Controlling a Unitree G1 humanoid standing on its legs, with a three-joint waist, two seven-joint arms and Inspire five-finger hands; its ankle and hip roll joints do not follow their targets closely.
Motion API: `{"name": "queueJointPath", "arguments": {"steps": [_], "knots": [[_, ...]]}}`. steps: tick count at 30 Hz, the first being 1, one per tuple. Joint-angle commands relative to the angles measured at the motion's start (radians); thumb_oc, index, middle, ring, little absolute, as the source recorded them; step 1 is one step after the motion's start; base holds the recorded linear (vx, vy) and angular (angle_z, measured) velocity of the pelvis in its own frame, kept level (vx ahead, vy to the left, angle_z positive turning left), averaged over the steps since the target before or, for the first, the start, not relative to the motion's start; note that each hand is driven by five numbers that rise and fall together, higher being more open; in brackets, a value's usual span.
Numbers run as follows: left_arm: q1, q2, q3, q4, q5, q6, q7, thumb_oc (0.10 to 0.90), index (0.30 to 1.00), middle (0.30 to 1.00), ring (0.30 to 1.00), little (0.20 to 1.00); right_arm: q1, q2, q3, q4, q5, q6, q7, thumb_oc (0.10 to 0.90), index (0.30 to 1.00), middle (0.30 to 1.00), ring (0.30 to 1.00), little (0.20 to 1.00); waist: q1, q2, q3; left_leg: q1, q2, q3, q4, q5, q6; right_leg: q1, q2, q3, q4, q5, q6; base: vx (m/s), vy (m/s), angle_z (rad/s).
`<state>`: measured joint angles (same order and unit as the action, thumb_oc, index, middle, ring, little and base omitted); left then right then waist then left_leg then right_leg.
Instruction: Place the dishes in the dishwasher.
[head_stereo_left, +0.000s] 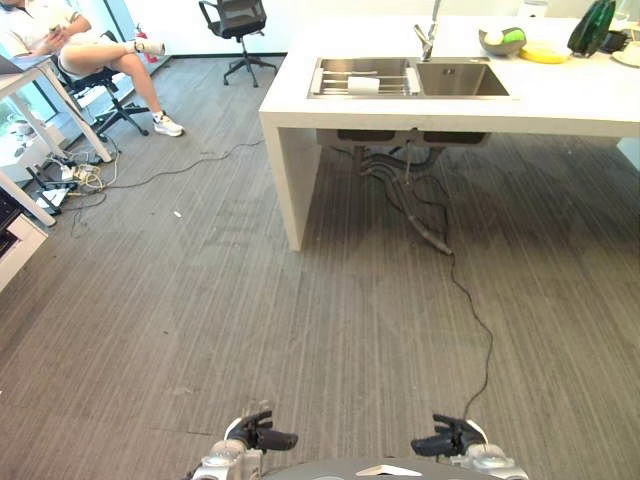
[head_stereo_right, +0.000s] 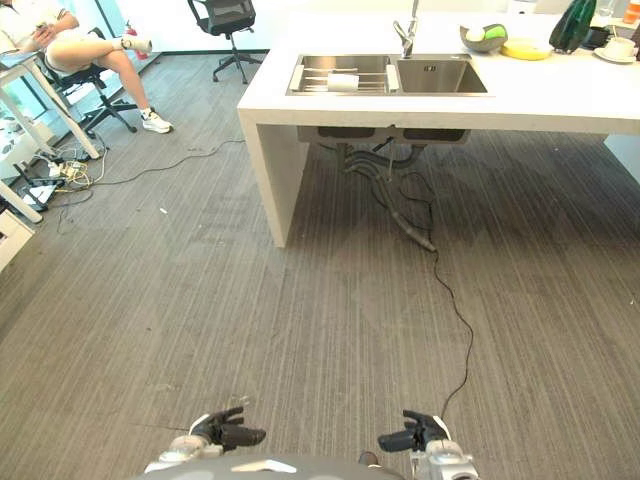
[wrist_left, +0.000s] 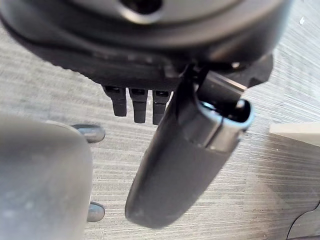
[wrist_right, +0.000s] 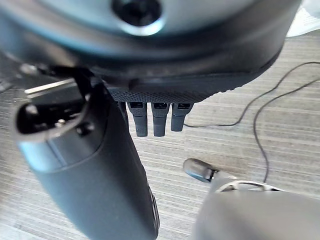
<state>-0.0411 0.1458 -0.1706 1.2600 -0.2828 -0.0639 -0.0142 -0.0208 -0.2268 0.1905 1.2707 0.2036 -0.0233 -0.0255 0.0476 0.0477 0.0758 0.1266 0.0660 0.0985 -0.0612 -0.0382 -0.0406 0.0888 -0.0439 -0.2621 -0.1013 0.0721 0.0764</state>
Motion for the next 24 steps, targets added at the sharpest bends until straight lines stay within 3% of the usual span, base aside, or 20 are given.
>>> {"name": "queueJointPath", "arguments": {"steps": [1, 3, 4, 6, 7, 8, 10, 12, 18, 22, 24], "knots": [[-0.075, -0.010, 0.013, 0.040, -0.040, -0.029, -0.011, 0.800, 0.900, 0.900, 0.900, 0.900, -0.086, 0.015, 0.011, 0.031, 0.067, -0.019, 0.003, 0.800, 0.900, 0.900, 0.900, 0.900, 0.011, -0.082, 0.011, 0.004, -0.089, -0.011, -0.026, -0.014, 0.050, 0.025, -0.051, 0.051, 0.019, -0.014, 0.038, 0.00, 0.126, -0.14], [-0.078, -0.009, 0.012, 0.035, -0.049, -0.030, -0.011, 0.800, 0.900, 0.900, 0.900, 0.900, -0.093, 0.012, 0.008, 0.028, 0.069, -0.019, 0.003, 0.800, 0.900, 0.900, 0.900, 0.900, 0.013, -0.081, 0.016, 0.001, -0.095, -0.014, -0.026, -0.013, 0.058, 0.011, -0.058, 0.056, 0.041, -0.017, 0.041, -0.01, 0.144, -0.14], [-0.082, 0.000, 0.013, -0.006, -0.105, -0.034, -0.021, 0.800, 0.900, 0.900, 0.900, 0.900, -0.105, 0.003, 0.000, 0.012, 0.080, -0.020, 0.001, 0.800, 0.900, 0.900, 0.900, 0.900, 0.015, -0.078, 0.027, -0.009, -0.104, -0.023, -0.017, -0.014, 0.073, -0.024, -0.073, 0.062, 0.122, -0.038, 0.044, -0.01, 0.114, -0.04], [-0.082, 0.000, 0.013, -0.006, -0.105, -0.034, -0.021, 0.800, 0.900, 0.900, 0.900, 0.900, -0.105, 0.003, 0.000, 0.012, 0.080, -0.020, 0.001, 0.800, 0.900, 0.900, 0.900, 0.900, 0.015, -0.078, 0.027, -0.009, -0.104, -0.023, -0.017, -0.014, 0.073, -0.024, -0.073, 0.062, 0.122, -0.038, 0.044, 0.02, 0.213, -0.05], [-0.109, 0.029, 0.005, -0.142, -0.179, -0.040, -0.018, 0.800, 0.900, 0.900, 0.900, 0.900, -0.138, -0.010, -0.022, -0.047, 0.122, -0.022, 0.002, 0.800, 0.900, 0.900, 0.900, 0.900, 0.004, -0.072, 0.077, -0.015, -0.127, -0.056, 0.054, -0.068, 0.128, -0.172, -0.116, 0.072, 0.467, -0.026, 0.056, 0.10, 0.346, 0.11], [-0.112, 0.033, -0.002, -0.166, -0.179, -0.044, -0.013, 0.800, 0.900, 0.900, 0.900, 0.900, -0.144, -0.007, -0.018, -0.055, 0.124, -0.022, 0.001, 0.800, 0.900, 0.900, 0.900, 0.900, 0.004, -0.071, 0.085, -0.003, -0.127, -0.060, 0.054, -0.077, 0.132, -0.203, -0.116, 0.066, 0.502, -0.015, 0.055, 0.10, 0.346, 0.37], [-0.112, 0.038, -0.005, -0.186, -0.186, -0.046, -0.008, 0.800, 0.900, 0.900, 0.900, 0.900, -0.145, -0.007, -0.020, -0.065, 0.129, -0.022, -0.001, 0.800, 0.900, 0.900, 0.900, 0.900, 0.001, -0.071, 0.087, 0.011, -0.128, -0.064, 0.049, -0.081, 0.132, -0.230, -0.111, 0.060, 0.501, -0.010, 0.054, 0.14, 0.031, 0.31], [-0.106, 0.041, -0.009, -0.250, -0.219, -0.052, -0.006, 0.800, 0.900, 0.900, 0.900, 0.900, -0.138, -0.009, -0.022, -0.094, 0.144, -0.028, -0.007, 0.800, 0.900, 0.900, 0.900, 0.900, -0.006, -0.071, 0.087, 0.051, -0.126, -0.079, 0.027, -0.092, 0.123, -0.259, -0.093, 0.046, 0.418, -0.004, 0.051, 0.26, -0.020, -0.11], [-0.112, 0.039, -0.027, -0.382, -0.266, -0.074, 0.012, 0.800, 0.900, 0.900, 0.900, 0.900, -0.115, -0.017, -0.035, -0.137, 0.167, -0.029, -0.021, 0.800, 0.900, 0.900, 0.900, 0.900, -0.051, -0.072, 0.104, 0.161, -0.100, -0.140, 0.002, -0.159, 0.082, -0.342, -0.084, 0.041, 0.116, 0.124, 0.100, 0.35, -0.083, 0.27], [-0.072, 0.055, -0.036, -0.493, -0.256, -0.076, -0.003, 0.800, 0.900, 0.900, 0.900, 0.900, -0.071, -0.026, -0.050, -0.121, 0.152, -0.019, -0.002, 0.800, 0.900, 0.900, 0.900, 0.900, -0.052, -0.068, 0.079, 0.220, -0.074, -0.171, 0.036, -0.184, 0.056, -0.348, -0.089, 0.012, 0.115, 0.154, 0.099, 0.44, -0.157, 0.34], [-0.053, 0.062, -0.038, -0.558, -0.261, -0.077, -0.002, 0.800, 0.900, 0.900, 0.900, 0.900, -0.055, -0.036, -0.059, -0.096, 0.148, -0.020, 0.004, 0.800, 0.900, 0.900, 0.900, 0.900, -0.055, -0.057, 0.065, 0.194, -0.045, -0.166, 0.149, -0.130, 0.028, -0.320, -0.062, 0.010, 0.138, 0.141, 0.071, 0.42, -0.228, 0.54]]}}
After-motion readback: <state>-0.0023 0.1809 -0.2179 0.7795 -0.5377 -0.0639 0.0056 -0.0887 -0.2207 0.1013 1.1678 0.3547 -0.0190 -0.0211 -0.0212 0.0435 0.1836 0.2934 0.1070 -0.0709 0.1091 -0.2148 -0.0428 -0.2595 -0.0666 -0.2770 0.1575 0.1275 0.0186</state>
